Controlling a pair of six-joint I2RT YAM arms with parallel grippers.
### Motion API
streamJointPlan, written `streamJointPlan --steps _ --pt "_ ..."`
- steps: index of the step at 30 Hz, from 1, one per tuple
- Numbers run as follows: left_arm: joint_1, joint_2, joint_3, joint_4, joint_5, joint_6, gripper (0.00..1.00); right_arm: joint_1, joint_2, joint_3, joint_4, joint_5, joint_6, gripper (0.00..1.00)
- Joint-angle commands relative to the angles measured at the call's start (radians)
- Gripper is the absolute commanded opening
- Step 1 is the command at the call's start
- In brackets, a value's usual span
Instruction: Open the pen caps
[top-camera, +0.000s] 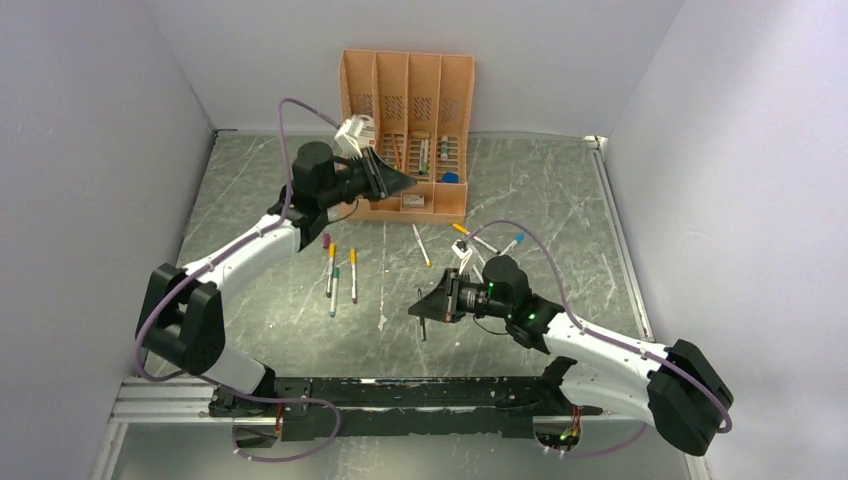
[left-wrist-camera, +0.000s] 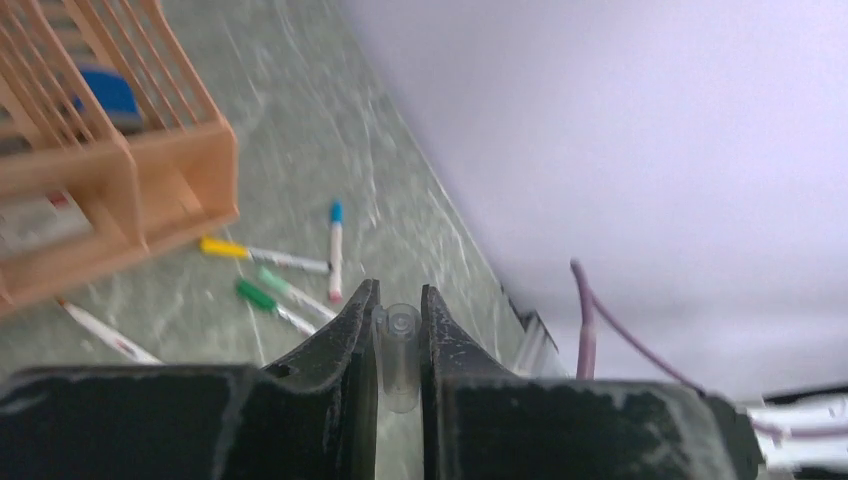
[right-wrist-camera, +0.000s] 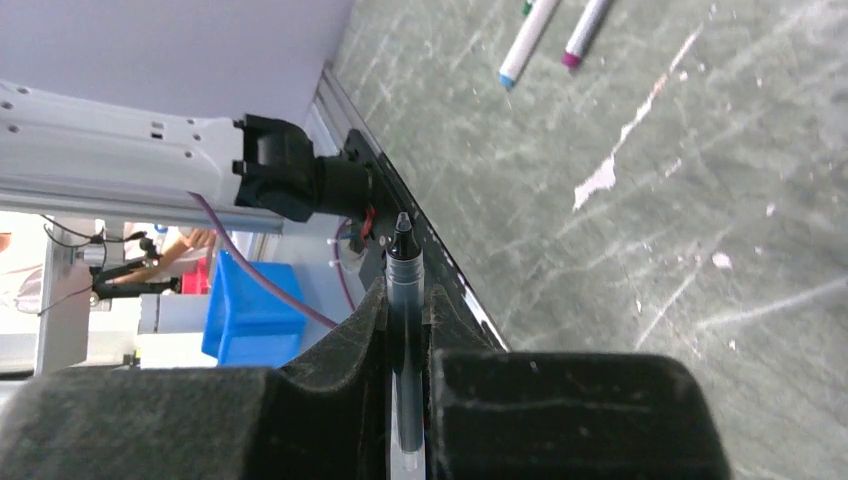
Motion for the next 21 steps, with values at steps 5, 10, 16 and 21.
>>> streamJointPlan --steps 5,10,16,21 --pt "0.074 0.085 0.160 -0.057 -0.024 0.076 0.07 0.006 -0.002 0.093 -0.207 0.035 -0.091 0.00" --pt "0.079 0.004 0.098 -0.246 -0.061 0.122 0.07 -0.007 0.154 0.375 -0.596 0.304 -0.341 0.00" --pt "0.075 -0.166 -0.078 -0.374 -0.132 0.127 0.07 -0.057 0.397 0.640 -0.782 0.590 -0.516 0.00" --pt "0.075 -0.265 -0.126 -0.497 -0.161 0.149 0.07 -0.113 0.581 0.783 -0.798 0.667 -0.598 0.00"
